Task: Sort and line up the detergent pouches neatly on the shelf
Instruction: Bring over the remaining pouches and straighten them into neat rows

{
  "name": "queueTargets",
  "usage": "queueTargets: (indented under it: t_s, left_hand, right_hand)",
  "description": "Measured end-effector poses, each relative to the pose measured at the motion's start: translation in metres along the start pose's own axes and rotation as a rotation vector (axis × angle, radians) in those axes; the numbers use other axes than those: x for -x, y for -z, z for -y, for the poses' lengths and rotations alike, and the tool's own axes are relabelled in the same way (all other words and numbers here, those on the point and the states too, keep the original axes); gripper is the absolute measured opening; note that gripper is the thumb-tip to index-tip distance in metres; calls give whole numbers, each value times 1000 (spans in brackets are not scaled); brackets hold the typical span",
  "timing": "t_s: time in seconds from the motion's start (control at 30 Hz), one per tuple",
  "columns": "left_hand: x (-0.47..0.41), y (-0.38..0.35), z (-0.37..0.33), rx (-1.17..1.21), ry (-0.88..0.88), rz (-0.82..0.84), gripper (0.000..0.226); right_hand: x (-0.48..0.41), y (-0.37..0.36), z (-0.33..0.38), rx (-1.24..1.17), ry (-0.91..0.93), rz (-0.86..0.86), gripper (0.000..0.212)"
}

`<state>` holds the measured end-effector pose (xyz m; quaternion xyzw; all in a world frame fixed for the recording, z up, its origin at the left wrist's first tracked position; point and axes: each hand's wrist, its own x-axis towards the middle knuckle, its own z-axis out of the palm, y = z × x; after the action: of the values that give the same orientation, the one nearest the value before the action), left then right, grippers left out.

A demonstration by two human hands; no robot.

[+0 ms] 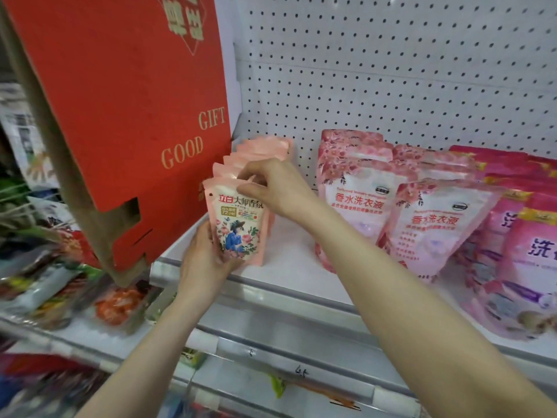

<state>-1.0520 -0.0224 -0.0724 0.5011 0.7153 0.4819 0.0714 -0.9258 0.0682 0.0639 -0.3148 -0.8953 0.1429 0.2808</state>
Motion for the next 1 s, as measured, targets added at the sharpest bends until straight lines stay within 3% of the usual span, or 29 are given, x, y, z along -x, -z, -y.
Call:
queueTargets:
  t_s: [0.33, 0.5, 0.63, 0.8, 0.9, 1.0]
  left_hand:
    - [-11, 4, 3, -58, 18, 64, 83]
    - [-1, 9, -6, -130, -29, -23, 101]
    - [8, 15, -29, -181, -319, -240, 95]
    - [-6, 5, -92, -112, -628, -140, 61]
    - [-24, -10, -134, -100, -773, -54, 47]
    - [-44, -28, -175, -158, -828, 45, 42]
  right_hand:
    - [-2, -5, -5, 7, -13, -76, 12]
    - [11, 6, 2, 84, 2, -99, 17]
    - [37, 45, 2, 125, 27, -251, 14]
    - [75, 134, -24, 203, -59, -439, 14]
    - [90, 190, -49, 339, -230, -365, 20]
    - [91, 226, -74, 549, -382, -144, 27]
